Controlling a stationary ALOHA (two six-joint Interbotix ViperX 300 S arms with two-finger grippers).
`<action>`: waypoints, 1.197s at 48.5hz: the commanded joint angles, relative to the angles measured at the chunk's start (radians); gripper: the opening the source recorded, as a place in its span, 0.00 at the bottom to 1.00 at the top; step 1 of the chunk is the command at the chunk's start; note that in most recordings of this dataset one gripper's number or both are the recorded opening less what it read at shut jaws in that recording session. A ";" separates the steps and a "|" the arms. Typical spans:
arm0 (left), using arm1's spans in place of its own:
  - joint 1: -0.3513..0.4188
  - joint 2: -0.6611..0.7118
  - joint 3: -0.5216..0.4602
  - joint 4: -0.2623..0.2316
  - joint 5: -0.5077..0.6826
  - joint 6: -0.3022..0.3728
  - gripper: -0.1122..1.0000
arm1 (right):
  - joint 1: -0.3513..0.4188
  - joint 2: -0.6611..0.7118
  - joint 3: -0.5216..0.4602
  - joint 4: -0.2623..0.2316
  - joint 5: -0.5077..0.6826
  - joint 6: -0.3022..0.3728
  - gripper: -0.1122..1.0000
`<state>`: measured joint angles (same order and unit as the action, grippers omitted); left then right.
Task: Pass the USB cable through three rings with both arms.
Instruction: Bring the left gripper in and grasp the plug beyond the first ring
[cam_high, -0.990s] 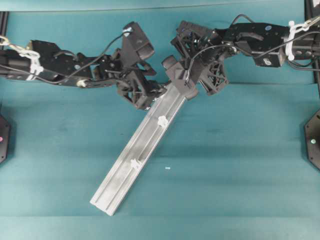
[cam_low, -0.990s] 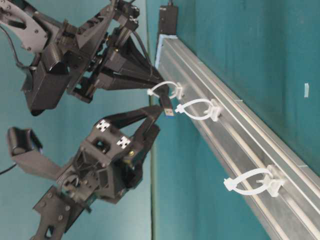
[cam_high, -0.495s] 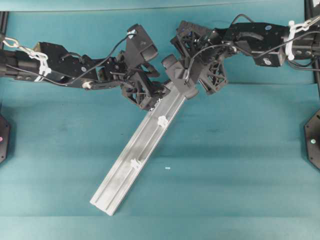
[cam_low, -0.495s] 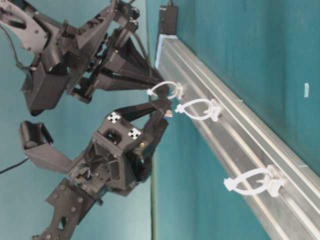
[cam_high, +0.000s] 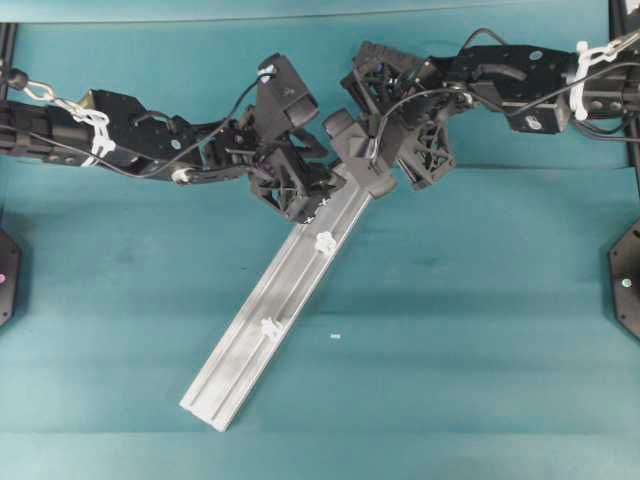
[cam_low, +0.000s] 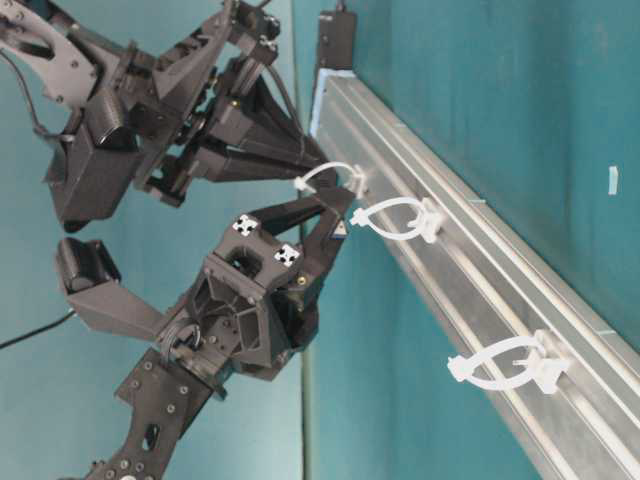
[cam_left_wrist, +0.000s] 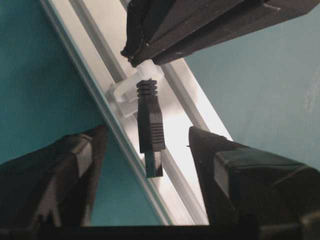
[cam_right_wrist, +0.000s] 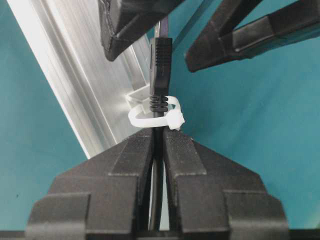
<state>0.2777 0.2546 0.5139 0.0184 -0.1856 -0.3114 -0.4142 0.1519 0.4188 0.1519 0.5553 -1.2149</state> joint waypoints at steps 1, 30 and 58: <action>-0.005 -0.005 -0.014 0.002 -0.020 0.005 0.71 | 0.005 0.003 -0.003 0.003 -0.005 -0.009 0.18; -0.009 -0.005 -0.009 0.008 -0.032 0.035 0.19 | 0.005 0.003 -0.002 0.003 -0.002 -0.003 0.18; -0.008 -0.008 -0.006 0.008 -0.026 0.025 0.19 | 0.003 0.003 -0.005 0.003 0.005 0.061 0.39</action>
<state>0.2777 0.2577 0.5139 0.0215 -0.2102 -0.2853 -0.4142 0.1519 0.4203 0.1503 0.5614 -1.1858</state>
